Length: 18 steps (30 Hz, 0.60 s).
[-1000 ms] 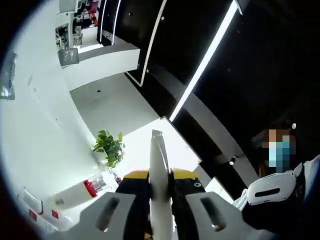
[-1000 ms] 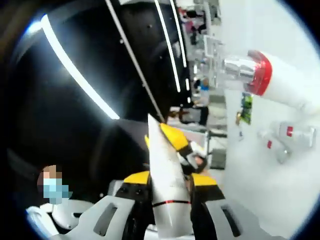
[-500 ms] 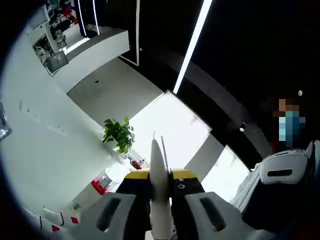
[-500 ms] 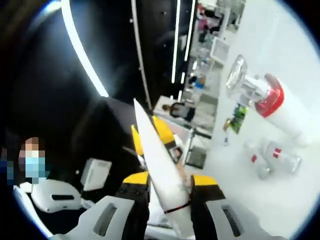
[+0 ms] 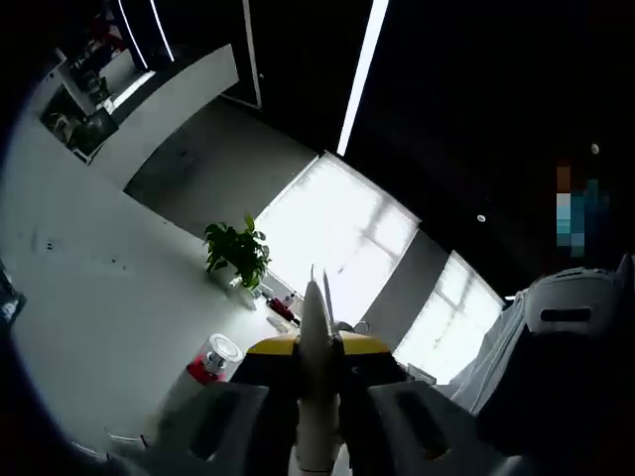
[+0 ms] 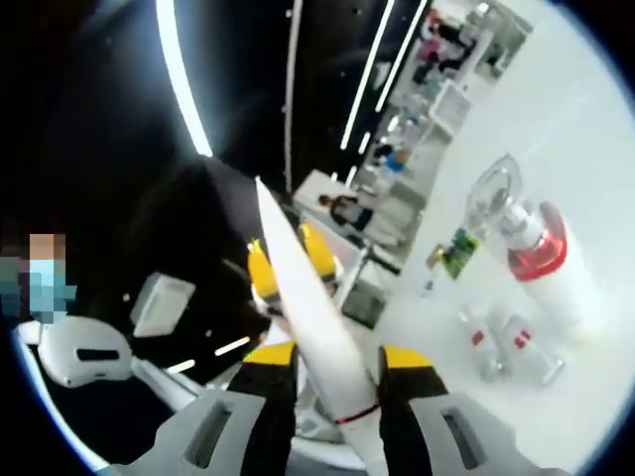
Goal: Arrange the skincare products in the storage area until every visible bottle or jar stands upright without overlapping.
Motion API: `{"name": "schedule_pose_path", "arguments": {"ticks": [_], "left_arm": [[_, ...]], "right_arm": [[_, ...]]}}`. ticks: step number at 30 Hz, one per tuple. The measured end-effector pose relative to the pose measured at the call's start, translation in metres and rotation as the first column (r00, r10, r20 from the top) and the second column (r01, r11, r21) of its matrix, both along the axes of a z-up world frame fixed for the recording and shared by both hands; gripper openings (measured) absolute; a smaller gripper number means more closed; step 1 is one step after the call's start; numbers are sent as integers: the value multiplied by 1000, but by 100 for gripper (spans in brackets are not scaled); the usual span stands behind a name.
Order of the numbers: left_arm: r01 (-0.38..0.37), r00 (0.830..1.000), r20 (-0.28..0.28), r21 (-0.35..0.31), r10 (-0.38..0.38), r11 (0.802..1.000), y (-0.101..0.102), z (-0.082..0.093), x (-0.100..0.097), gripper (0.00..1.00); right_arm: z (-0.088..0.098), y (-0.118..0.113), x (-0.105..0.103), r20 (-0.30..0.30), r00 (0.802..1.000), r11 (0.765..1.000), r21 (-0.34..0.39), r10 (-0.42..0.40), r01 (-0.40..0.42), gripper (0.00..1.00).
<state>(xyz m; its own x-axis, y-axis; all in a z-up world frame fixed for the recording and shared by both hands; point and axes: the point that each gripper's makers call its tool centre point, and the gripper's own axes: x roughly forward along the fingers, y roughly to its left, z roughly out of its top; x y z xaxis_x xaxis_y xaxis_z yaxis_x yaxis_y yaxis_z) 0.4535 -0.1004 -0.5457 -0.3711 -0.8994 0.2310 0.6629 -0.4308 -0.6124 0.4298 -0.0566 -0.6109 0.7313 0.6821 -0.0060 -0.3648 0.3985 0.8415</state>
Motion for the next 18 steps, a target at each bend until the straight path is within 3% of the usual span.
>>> {"name": "schedule_pose_path", "arguments": {"ticks": [5, 6, 8, 12, 18], "left_arm": [[12, 996, 85, 48, -16, 999, -1, -7, -1, 8], [5, 992, 126, 55, -12, 998, -3, -10, -1, 8], [16, 991, 130, 63, -24, 998, -3, -11, -3, 8], [-3, 990, 137, 68, -6, 998, -4, -12, 2, 8], [4, 985, 172, 55, -14, 998, -3, -10, 2, 8]], "right_arm": [[-7, 1, 7, -5, 999, 986, -160, 54, -54, 28], [-8, 1, 8, -9, 998, 981, -183, 62, -62, 28], [-10, 1, 10, -13, 997, 968, -238, 82, -83, 27], [-8, 1, 14, -9, 996, 957, -277, 90, -89, 26], [-7, 1, 17, 12, 992, 915, -387, 126, -111, 25]]}}
